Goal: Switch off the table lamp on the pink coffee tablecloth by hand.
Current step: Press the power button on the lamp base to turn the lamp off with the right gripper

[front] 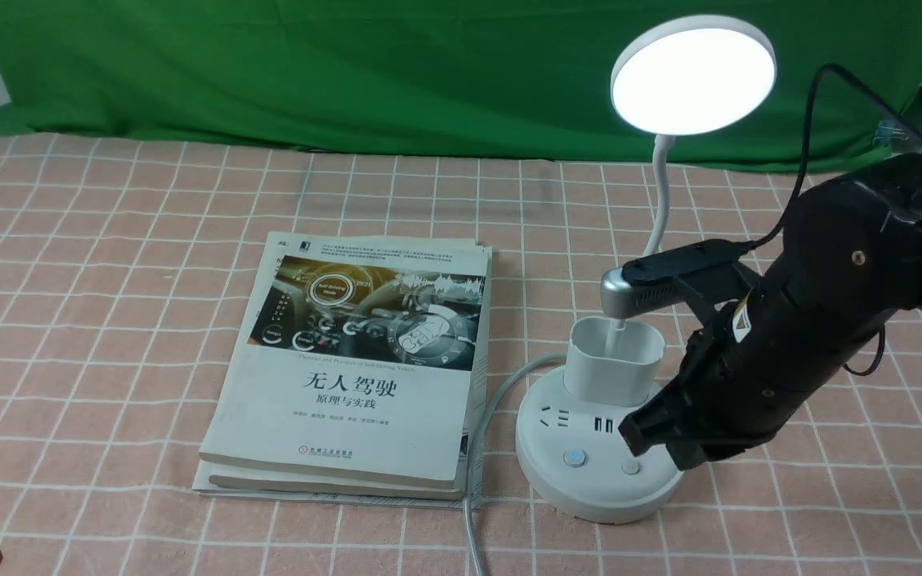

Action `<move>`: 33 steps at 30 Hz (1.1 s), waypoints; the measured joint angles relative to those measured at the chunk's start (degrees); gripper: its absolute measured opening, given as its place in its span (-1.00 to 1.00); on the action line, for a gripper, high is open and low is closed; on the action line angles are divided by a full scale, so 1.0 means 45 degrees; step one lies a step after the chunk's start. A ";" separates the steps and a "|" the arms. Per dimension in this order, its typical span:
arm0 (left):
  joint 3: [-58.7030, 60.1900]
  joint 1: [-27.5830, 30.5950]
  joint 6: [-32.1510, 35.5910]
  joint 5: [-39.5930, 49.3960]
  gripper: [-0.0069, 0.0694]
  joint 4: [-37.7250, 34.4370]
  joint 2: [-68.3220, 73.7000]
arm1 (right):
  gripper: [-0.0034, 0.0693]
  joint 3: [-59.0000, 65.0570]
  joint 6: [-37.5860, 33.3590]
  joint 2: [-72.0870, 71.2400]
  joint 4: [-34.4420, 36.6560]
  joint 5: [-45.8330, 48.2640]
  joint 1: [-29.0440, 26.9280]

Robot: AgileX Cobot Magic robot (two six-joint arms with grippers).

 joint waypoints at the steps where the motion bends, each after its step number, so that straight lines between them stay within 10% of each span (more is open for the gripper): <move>1: 0.0000 0.0000 0.0000 0.0000 -0.80 0.0000 0.0000 | -0.80 0.0000 0.0020 0.0052 -0.0013 -0.0179 0.0000; 33: 0.0000 0.0000 0.0000 0.0000 -0.80 0.0000 0.0000 | -0.79 -0.0012 0.0278 0.0643 0.0236 -0.1943 0.0230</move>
